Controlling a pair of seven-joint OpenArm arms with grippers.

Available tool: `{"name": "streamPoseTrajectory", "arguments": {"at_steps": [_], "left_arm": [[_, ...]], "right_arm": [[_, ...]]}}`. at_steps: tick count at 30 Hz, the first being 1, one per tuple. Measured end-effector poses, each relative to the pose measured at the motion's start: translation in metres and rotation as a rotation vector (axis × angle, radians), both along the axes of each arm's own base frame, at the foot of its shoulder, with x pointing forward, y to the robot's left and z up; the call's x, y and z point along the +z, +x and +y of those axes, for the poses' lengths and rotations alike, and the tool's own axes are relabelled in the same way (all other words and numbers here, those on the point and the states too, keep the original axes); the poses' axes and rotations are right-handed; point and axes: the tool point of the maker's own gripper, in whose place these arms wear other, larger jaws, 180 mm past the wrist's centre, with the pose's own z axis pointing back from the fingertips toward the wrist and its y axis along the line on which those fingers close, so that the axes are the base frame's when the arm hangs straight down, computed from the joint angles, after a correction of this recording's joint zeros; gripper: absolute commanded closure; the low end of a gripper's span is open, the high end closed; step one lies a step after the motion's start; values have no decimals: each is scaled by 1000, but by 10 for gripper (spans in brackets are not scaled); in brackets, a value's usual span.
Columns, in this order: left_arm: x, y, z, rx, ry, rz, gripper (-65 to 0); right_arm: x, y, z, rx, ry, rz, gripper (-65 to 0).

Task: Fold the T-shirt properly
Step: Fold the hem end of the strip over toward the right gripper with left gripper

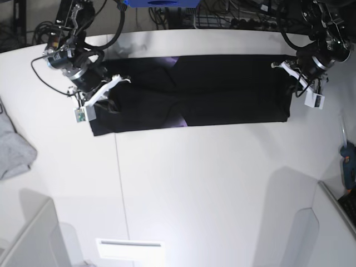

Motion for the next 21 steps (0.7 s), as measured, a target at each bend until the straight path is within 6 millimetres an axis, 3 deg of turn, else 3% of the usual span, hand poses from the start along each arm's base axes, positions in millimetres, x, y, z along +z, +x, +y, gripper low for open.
{"name": "streamPoseTrajectory", "arguments": {"at_steps": [8,21], "left_arm": [[-8,15,-54,-38,-118,26,0],[-2,39,-147,-141,-285,39,0]], "right_arm": [[-1,-1,-1,-5,-1,4,0],[-1,-1,-1,-5,2,3,0]]}}
